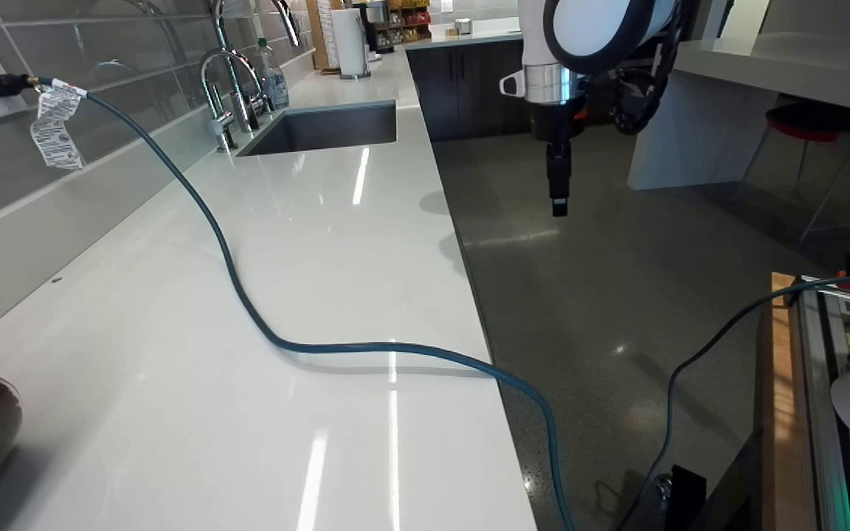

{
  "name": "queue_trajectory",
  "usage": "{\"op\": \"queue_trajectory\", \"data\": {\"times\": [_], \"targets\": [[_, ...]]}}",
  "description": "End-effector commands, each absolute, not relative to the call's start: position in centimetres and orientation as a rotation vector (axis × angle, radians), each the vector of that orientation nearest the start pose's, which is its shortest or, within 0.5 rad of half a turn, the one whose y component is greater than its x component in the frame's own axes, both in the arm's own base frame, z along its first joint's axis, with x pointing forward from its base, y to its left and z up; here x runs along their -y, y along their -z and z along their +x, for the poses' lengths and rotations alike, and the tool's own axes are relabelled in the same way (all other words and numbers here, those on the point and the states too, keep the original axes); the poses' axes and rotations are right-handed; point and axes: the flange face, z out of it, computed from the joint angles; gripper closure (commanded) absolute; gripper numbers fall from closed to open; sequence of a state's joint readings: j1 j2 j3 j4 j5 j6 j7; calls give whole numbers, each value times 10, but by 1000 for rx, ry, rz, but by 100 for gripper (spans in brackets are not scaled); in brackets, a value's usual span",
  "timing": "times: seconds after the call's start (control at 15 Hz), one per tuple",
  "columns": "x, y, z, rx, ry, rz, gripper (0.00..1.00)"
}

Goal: Press the bottom right button of the washing machine

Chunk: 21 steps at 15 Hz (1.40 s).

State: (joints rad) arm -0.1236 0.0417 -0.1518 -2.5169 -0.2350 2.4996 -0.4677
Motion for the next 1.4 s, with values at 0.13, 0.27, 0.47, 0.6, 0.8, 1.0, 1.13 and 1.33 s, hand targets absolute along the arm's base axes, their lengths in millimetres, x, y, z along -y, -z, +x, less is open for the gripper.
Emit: {"op": "queue_trajectory", "data": {"times": [0.13,0.27,0.47,0.6,0.8,1.0,1.13,1.33], "targets": [[129,-235,457,906,-95,-3126,0],[131,-228,459,982,-51,-3087,0],[134,-218,460,1063,6,-3020,0],[137,-211,462,1085,45,-2977,0],[136,-216,458,1072,25,-2977,0],[137,-213,461,1079,28,-2966,0],[137,-213,461,1081,30,-2965,0],[135,-210,463,1157,75,-2957,0]]}}
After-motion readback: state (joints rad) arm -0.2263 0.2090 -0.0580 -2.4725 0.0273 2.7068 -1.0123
